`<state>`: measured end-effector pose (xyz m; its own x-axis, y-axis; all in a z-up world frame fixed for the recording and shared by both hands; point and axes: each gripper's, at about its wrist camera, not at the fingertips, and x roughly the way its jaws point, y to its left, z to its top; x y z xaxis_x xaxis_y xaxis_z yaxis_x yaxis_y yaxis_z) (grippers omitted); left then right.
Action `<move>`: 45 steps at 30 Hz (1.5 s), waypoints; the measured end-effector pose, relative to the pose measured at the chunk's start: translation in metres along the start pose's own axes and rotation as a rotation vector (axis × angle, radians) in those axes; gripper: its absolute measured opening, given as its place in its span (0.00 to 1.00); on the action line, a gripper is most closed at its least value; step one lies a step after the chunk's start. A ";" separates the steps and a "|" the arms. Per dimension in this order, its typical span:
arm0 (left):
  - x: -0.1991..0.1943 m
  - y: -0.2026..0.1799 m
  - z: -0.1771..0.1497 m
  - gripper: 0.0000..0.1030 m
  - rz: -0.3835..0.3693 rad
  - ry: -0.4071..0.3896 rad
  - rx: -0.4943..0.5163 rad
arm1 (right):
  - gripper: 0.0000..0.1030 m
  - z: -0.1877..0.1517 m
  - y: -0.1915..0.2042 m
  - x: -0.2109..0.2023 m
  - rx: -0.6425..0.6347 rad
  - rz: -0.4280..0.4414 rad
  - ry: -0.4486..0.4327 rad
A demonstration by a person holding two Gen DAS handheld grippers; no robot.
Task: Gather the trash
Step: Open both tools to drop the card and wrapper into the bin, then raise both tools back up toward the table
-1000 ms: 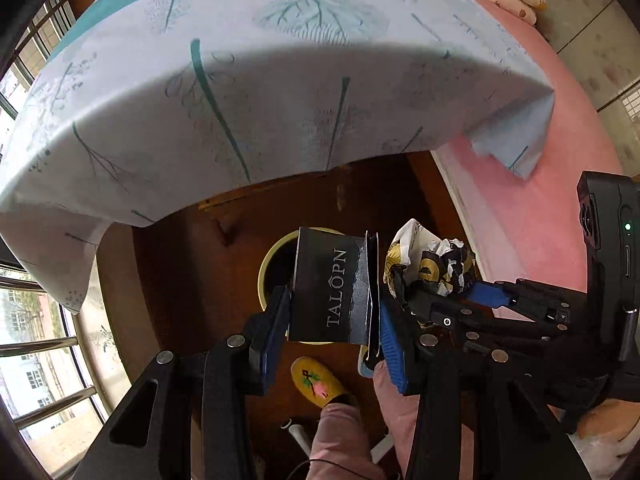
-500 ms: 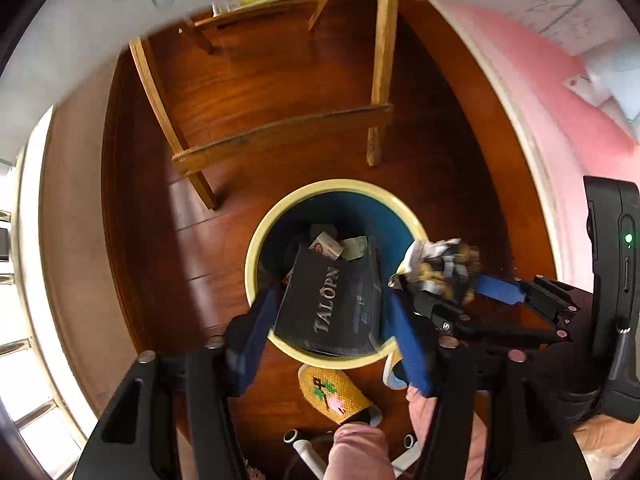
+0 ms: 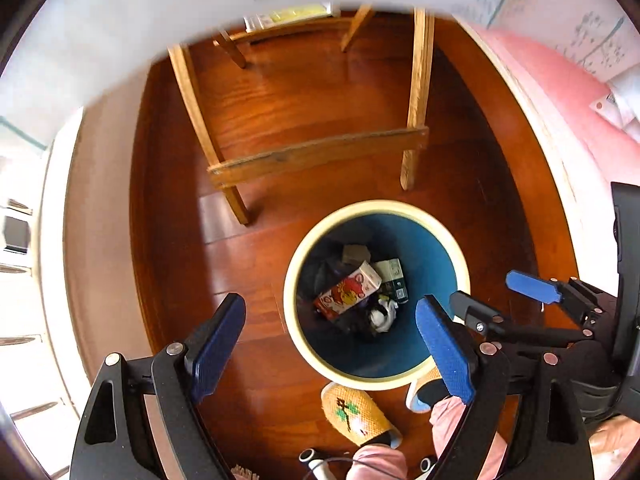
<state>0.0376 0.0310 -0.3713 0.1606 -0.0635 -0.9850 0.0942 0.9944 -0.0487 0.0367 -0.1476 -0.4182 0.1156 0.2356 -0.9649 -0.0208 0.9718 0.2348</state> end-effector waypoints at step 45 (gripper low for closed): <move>-0.467 -0.011 0.082 0.78 -0.021 -0.452 -0.016 | 0.77 0.066 0.076 -0.483 -0.056 0.013 -0.529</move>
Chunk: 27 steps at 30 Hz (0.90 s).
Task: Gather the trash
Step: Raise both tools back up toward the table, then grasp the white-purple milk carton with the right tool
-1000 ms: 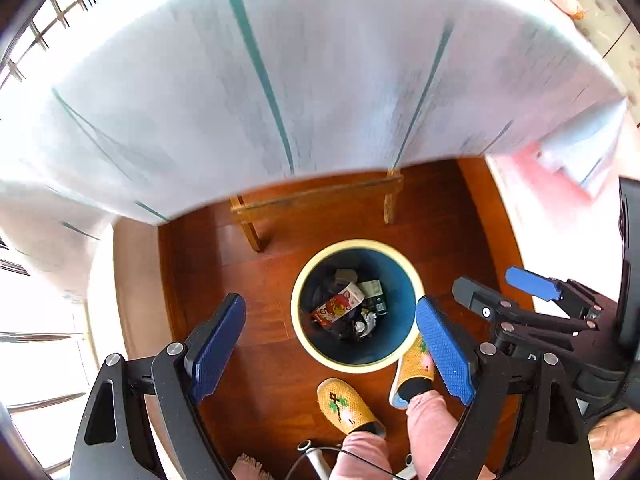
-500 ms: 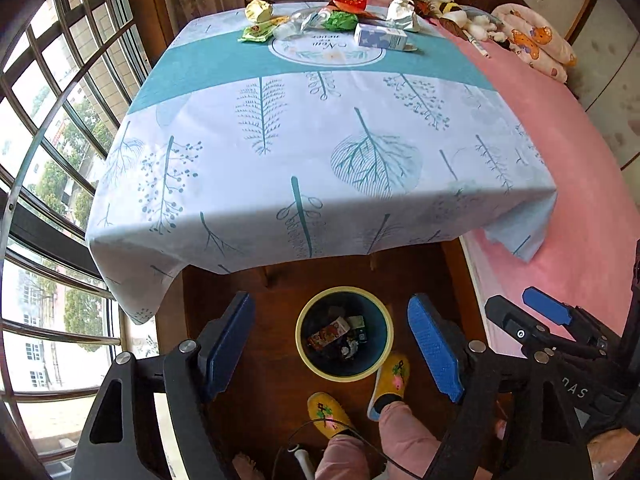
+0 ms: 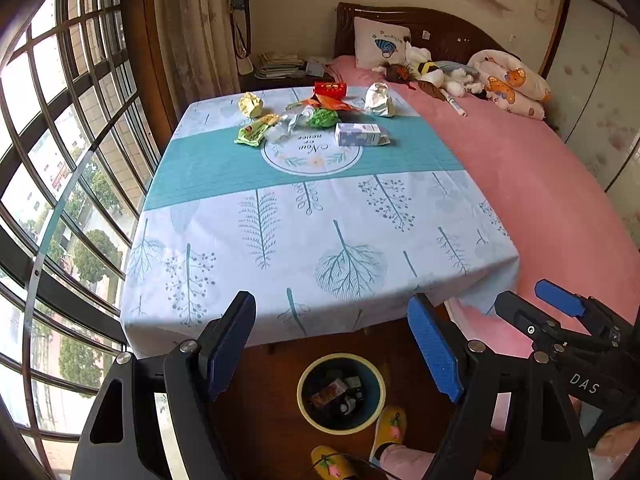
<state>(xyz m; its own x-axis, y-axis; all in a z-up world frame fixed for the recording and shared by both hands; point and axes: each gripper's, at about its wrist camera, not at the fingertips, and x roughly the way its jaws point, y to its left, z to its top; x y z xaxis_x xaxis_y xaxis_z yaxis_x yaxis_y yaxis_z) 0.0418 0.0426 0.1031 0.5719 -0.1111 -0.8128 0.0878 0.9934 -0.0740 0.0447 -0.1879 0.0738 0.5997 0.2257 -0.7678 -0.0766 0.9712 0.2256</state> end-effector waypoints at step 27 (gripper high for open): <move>0.222 -0.042 0.219 0.78 0.259 0.064 -0.225 | 0.71 0.281 -0.057 0.262 -0.454 0.176 0.123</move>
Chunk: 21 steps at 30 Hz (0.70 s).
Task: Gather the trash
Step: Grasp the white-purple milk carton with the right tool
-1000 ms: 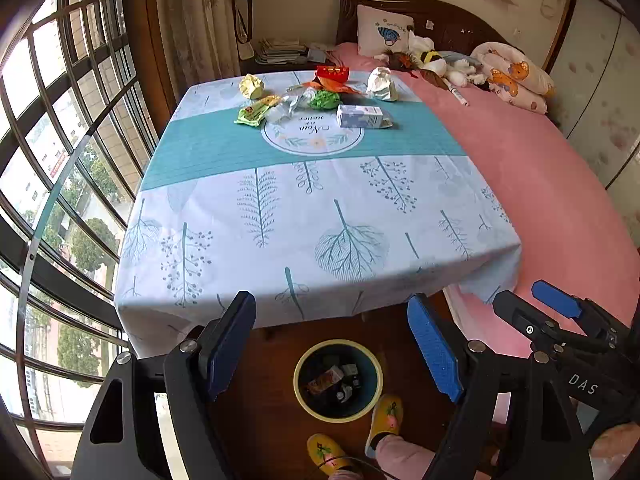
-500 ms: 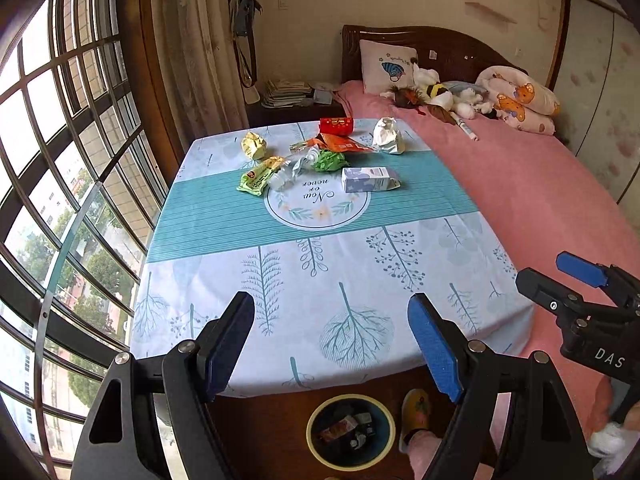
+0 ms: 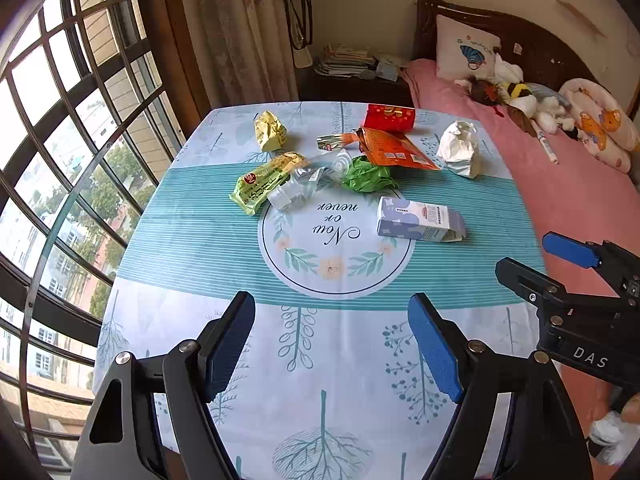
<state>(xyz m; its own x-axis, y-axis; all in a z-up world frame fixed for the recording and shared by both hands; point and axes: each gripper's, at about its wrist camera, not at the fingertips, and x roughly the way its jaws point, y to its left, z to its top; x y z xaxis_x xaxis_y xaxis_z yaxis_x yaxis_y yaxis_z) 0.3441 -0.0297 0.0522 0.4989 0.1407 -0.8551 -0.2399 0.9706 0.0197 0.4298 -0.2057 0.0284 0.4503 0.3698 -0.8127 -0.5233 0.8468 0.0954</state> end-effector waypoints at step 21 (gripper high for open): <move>0.094 -0.009 0.045 0.78 0.211 0.073 -0.048 | 0.31 0.039 0.011 0.174 -0.271 0.233 0.205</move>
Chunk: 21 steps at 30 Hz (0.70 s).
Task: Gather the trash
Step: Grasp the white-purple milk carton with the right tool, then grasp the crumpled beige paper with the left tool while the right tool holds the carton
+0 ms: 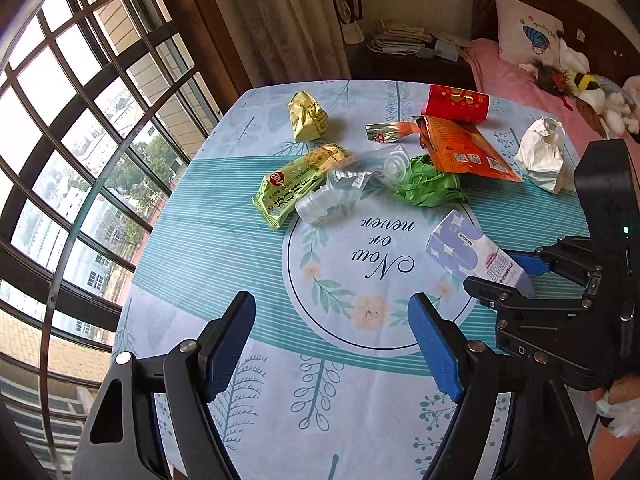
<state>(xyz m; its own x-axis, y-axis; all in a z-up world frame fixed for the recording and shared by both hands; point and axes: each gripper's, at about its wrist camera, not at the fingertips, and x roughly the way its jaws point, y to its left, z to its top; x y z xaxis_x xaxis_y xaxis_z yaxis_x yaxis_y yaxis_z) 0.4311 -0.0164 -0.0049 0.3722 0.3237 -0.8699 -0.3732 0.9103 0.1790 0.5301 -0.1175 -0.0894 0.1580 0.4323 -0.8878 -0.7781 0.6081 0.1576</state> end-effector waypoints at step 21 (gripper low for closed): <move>0.005 -0.110 0.068 0.78 -0.192 -0.065 0.256 | 0.30 -0.064 -0.112 -0.092 0.447 -0.058 -0.171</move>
<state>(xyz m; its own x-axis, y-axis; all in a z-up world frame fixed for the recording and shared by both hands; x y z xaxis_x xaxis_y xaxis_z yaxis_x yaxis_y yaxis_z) 0.5322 -0.0974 0.0024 0.4713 0.1486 -0.8694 -0.0686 0.9889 0.1318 0.5640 -0.2680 -0.0533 0.3208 0.4697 -0.8225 -0.4336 0.8448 0.3134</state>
